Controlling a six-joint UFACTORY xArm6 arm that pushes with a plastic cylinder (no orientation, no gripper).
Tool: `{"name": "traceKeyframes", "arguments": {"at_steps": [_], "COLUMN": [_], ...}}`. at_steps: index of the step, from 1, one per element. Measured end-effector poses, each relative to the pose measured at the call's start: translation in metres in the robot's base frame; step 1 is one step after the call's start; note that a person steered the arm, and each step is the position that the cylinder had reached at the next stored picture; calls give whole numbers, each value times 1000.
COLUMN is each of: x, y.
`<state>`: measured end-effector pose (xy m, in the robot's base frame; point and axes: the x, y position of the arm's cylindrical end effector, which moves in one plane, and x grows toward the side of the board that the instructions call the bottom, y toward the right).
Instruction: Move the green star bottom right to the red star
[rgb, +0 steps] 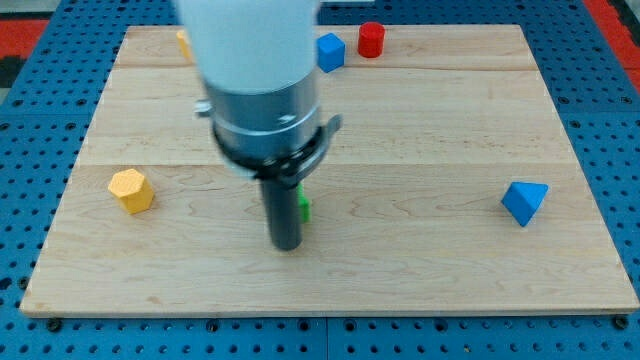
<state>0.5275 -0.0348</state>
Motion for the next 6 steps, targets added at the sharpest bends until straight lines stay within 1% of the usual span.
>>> {"name": "traceKeyframes", "arguments": {"at_steps": [2, 4, 5, 6], "x": [-101, -41, -82, -127], "y": [-13, -20, 23, 27]}}
